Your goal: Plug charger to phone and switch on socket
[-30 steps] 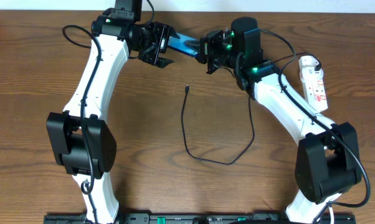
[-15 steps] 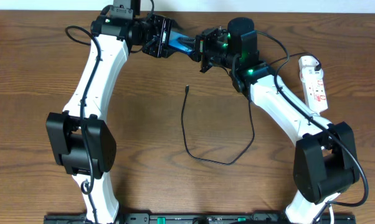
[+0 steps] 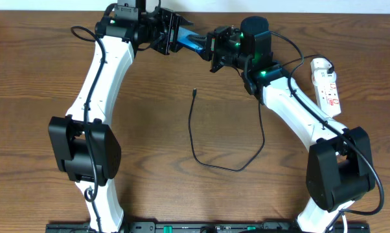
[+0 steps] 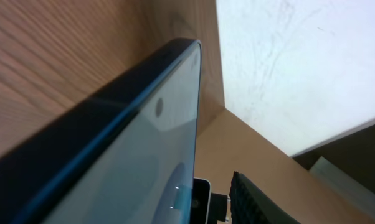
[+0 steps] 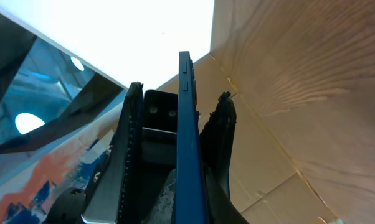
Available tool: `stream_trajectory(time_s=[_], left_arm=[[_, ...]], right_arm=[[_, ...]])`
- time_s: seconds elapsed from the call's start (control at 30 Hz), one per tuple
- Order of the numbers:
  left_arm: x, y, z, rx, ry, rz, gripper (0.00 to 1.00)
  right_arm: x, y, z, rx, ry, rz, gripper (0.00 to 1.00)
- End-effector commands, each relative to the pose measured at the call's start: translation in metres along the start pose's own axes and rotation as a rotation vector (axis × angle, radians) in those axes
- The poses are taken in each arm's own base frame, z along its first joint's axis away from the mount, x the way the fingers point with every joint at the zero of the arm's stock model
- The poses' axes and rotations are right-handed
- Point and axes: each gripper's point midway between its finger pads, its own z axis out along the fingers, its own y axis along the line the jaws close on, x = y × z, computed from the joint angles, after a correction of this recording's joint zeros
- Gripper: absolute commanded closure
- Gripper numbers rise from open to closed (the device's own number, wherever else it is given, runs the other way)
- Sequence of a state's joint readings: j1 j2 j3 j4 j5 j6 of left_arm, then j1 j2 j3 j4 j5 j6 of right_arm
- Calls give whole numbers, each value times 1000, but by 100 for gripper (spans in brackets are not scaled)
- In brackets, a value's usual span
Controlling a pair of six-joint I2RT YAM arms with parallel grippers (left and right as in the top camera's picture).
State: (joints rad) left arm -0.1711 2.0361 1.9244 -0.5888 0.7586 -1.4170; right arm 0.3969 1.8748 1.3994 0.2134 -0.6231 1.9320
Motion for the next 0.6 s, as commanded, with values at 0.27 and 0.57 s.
stream_trajectory(time_s=[0.27, 0.57], left_arm=[[15, -30, -11, 116, 89, 87, 69], [29, -38, -16, 150, 183, 124, 72]], right_arm=[[29, 17, -2, -36, 116, -12, 99], [35, 24, -4, -58, 150, -26, 99]])
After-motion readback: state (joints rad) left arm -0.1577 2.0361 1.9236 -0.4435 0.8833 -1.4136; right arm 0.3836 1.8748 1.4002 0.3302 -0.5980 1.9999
